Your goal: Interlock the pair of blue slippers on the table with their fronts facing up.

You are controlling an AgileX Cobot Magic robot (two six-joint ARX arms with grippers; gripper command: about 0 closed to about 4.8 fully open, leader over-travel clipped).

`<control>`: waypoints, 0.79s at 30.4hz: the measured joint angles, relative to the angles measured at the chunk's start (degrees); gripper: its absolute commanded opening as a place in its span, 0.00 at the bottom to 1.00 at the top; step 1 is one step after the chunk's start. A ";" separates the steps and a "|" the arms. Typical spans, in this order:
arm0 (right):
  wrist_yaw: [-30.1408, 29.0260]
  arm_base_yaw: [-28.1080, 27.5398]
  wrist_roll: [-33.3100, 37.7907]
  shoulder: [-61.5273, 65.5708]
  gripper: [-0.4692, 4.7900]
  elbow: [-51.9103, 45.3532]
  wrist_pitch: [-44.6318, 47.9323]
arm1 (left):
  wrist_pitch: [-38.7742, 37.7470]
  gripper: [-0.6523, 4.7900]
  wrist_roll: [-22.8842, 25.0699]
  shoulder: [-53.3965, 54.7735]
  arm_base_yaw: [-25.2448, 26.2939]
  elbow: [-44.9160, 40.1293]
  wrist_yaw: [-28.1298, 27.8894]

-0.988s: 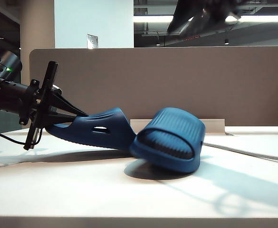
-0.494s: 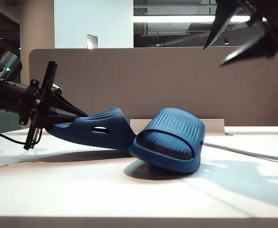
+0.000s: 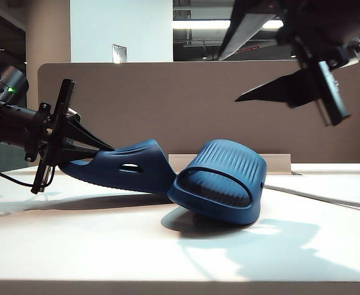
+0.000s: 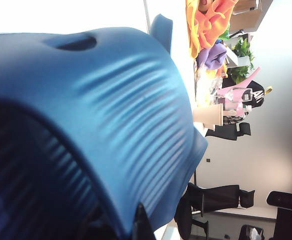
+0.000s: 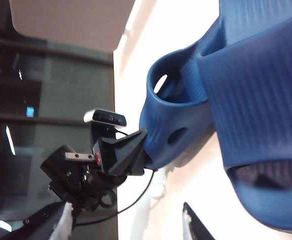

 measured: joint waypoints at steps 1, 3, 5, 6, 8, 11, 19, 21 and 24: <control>1.11 0.85 0.57 0.72 0.61 -0.15 1.18 | 0.00 0.11 0.15 0.00 -0.02 0.00 0.02; 2.34 1.88 1.88 2.29 0.61 -0.24 2.62 | -0.02 0.11 0.28 0.00 -0.02 0.00 0.02; 3.10 2.12 3.63 4.59 0.61 -0.22 4.76 | -0.02 0.11 0.50 0.00 -0.02 0.02 0.02; 3.69 2.32 4.35 6.25 0.61 -0.22 6.10 | -0.02 0.11 0.61 0.00 -0.02 0.00 0.04; 3.78 2.75 5.66 9.31 0.61 -0.24 8.00 | -0.02 0.11 0.63 0.00 -0.02 0.00 0.04; 3.63 3.04 8.22 14.21 0.61 -0.24 13.70 | -0.02 0.11 0.72 0.00 -0.02 0.00 0.04; 4.50 3.83 13.31 22.23 0.61 -0.24 20.74 | -0.02 0.11 0.83 0.00 -0.02 0.02 0.07; 5.49 4.22 14.58 23.93 0.61 -0.26 21.90 | -0.02 0.11 0.83 0.00 -0.02 0.02 0.04; 6.60 4.13 16.11 25.00 0.61 -0.24 22.86 | -0.02 0.11 0.85 0.00 -0.02 0.02 0.07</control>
